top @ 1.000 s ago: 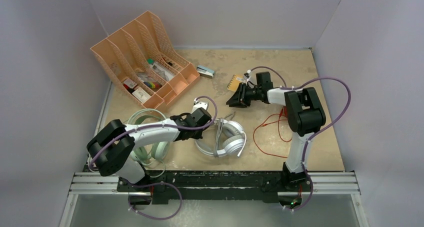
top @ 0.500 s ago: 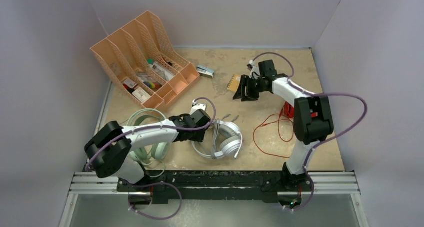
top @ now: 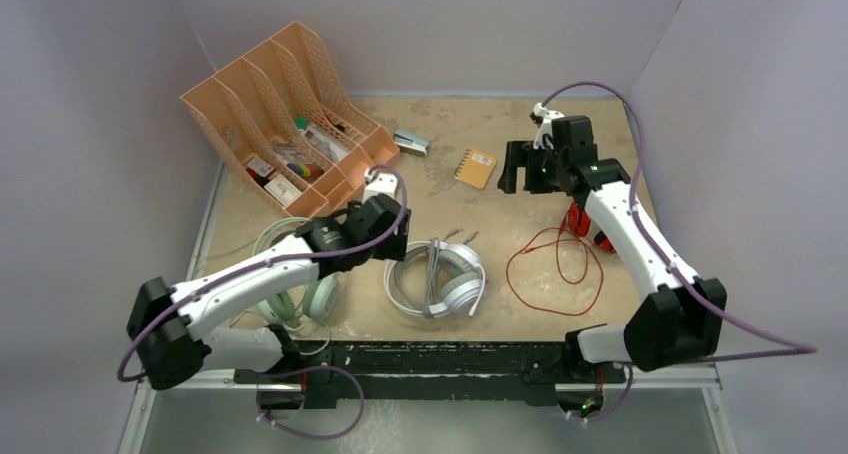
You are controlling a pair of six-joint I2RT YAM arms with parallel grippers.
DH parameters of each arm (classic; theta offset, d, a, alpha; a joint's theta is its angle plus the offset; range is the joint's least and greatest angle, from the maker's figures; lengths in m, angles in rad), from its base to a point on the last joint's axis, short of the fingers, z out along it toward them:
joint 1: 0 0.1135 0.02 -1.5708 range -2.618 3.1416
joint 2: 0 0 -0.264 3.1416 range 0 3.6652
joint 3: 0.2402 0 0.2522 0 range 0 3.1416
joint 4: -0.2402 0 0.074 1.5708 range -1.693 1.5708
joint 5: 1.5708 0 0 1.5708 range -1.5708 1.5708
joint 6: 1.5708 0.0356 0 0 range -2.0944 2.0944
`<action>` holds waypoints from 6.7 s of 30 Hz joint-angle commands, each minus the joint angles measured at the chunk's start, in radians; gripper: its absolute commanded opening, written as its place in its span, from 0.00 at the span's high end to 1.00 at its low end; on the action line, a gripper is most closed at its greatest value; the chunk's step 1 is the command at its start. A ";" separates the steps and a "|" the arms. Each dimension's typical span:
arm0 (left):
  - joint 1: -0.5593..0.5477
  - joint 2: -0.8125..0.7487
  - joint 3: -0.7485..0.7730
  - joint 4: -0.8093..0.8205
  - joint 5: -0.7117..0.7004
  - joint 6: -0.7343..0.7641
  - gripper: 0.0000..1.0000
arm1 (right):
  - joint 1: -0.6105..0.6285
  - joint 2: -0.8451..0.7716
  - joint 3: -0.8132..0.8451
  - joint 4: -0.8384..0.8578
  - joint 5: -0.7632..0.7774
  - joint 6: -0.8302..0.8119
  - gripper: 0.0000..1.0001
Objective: Wrap the headphones
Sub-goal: Place the headphones at the center of the board, then pick up the headphones from the center of the board.
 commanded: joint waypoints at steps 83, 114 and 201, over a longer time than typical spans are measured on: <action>0.252 0.249 0.685 0.147 0.120 0.277 0.30 | 0.172 0.227 0.401 0.175 0.029 -0.764 1.00; 0.335 0.248 0.377 0.314 0.157 0.302 0.53 | 0.337 0.325 0.467 0.112 0.134 -0.752 1.00; 0.447 0.186 1.034 0.132 -0.050 -0.136 1.00 | 0.053 0.082 -0.438 1.247 -0.280 0.284 0.14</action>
